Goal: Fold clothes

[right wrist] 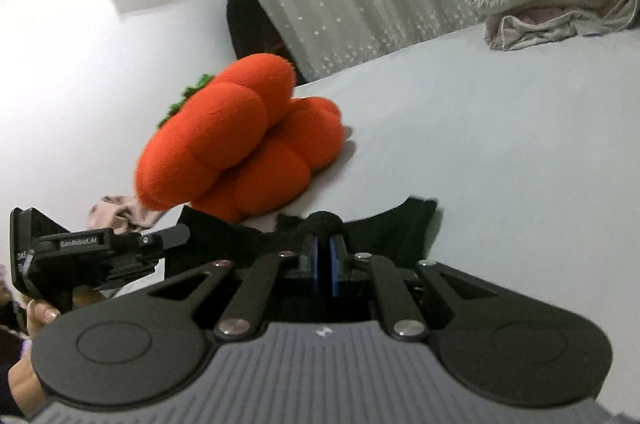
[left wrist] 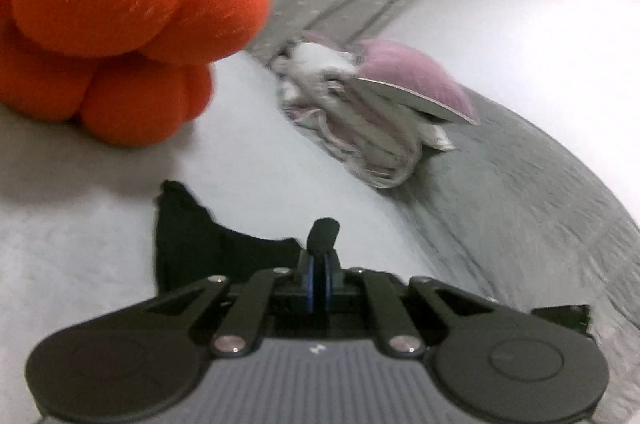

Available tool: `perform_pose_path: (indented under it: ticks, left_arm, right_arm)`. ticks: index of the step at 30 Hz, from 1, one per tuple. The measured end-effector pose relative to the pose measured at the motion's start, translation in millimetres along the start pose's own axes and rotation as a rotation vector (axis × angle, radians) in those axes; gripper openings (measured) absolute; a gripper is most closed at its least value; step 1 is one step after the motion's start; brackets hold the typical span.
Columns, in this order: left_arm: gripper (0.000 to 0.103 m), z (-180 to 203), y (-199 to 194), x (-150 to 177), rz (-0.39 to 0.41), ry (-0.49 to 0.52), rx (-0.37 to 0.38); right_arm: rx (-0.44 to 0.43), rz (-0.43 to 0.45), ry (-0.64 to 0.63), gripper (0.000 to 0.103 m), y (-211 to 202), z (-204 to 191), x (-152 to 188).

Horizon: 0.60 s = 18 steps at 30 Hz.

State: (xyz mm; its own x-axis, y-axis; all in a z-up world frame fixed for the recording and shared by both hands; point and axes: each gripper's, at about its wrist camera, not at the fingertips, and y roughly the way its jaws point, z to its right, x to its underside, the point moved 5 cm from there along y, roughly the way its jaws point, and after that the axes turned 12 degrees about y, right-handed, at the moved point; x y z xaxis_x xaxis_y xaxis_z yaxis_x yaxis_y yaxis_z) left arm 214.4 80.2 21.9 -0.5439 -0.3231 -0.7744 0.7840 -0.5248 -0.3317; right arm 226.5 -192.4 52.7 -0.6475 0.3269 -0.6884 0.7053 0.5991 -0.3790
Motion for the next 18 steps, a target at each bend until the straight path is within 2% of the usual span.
perform_pose_path:
  ticks: [4,5,7,9,12,14,16,17,18]
  left_arm:
    - [0.005,-42.6,36.4,17.1,-0.063,-0.104,-0.108]
    - [0.005,-48.0,39.9,19.5,-0.067,-0.124,-0.115]
    - [0.005,-48.2,37.2,19.3,-0.038,-0.136,-0.078]
    - [0.005,-44.3,30.8,15.6,-0.001,-0.131,-0.037]
    - [0.005,-45.4,28.6,11.6,0.023,-0.159,-0.021]
    - [0.005,-48.2,31.7,15.1,0.012,-0.16,-0.04]
    - [0.005,-51.1,36.2,21.4,-0.009,-0.148,-0.072]
    - [0.005,-52.5,37.1,23.3,-0.012,-0.147,-0.082]
    - [0.005,-53.8,37.4,24.8,-0.013,-0.148,-0.089]
  right_arm:
    - [0.042,-0.042,-0.009,0.009,40.9,18.1,-1.5]
    - [0.058,-0.056,-0.018,0.009,51.0,22.4,0.9]
    - [0.076,-0.074,-0.031,0.009,61.0,25.4,6.8]
    - [0.008,-0.053,-0.029,0.009,53.1,16.2,6.8]
    - [-0.123,-0.012,-0.016,0.009,37.1,-1.8,2.8]
    - [-0.251,0.034,-0.016,0.009,19.0,-20.7,-3.9]
    - [-0.32,0.058,-0.025,0.008,10.2,-28.9,-7.5]
    - [-0.288,0.045,-0.028,0.008,15.1,-24.9,-6.7]
    - [-0.22,0.017,-0.019,0.008,25.6,-14.2,-2.9]
